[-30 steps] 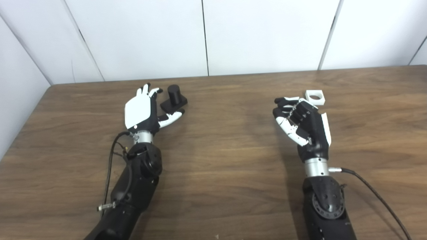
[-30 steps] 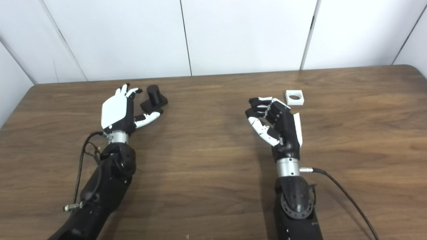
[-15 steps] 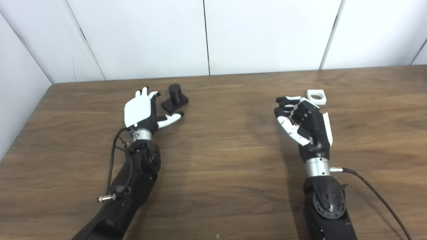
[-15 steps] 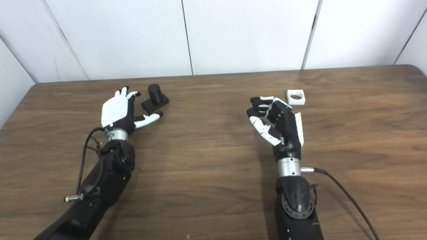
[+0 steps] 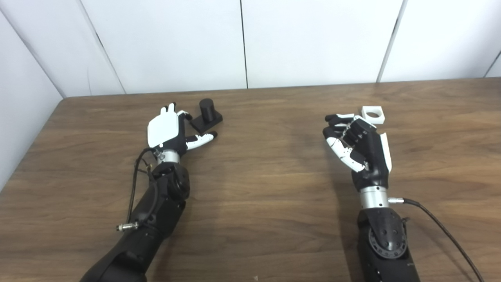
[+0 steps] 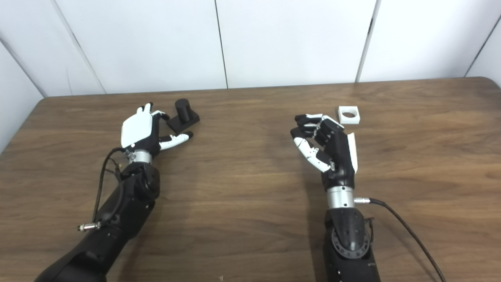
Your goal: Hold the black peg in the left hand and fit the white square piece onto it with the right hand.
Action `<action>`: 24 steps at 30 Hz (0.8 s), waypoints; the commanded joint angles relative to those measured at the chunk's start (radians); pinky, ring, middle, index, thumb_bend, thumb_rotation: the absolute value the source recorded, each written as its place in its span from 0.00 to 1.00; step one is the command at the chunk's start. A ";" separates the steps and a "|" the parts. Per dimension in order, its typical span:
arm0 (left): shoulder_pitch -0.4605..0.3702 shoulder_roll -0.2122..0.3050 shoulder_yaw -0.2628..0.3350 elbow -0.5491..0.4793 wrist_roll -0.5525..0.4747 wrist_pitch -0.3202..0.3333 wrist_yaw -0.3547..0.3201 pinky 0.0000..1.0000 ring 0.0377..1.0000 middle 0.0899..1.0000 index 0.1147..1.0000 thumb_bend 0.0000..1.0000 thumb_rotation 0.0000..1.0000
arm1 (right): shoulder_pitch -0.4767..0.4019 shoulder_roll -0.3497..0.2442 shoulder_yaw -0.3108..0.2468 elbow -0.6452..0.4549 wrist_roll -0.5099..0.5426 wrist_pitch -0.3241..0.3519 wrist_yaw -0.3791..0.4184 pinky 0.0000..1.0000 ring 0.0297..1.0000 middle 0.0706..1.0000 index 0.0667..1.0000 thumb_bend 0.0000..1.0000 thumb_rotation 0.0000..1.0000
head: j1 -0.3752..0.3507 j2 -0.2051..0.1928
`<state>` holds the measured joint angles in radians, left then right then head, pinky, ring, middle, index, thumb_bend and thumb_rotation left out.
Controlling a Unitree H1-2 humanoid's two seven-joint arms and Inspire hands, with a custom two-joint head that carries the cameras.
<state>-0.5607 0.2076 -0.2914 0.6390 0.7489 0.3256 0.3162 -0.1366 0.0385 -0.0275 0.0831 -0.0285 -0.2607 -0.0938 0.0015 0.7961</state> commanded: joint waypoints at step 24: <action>-0.074 0.006 -0.002 0.095 -0.070 -0.131 0.059 0.94 1.00 0.96 0.61 0.74 0.51 | 0.105 -0.008 -0.014 0.059 -0.001 -0.004 -0.004 0.47 0.52 0.59 0.46 0.49 0.17 | -0.011 0.006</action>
<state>-0.5860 0.2114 -0.2916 0.7271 0.6830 0.2172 0.3704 -0.1315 0.0387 -0.0304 0.0778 -0.0314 -0.2581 -0.0961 -0.0092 0.8023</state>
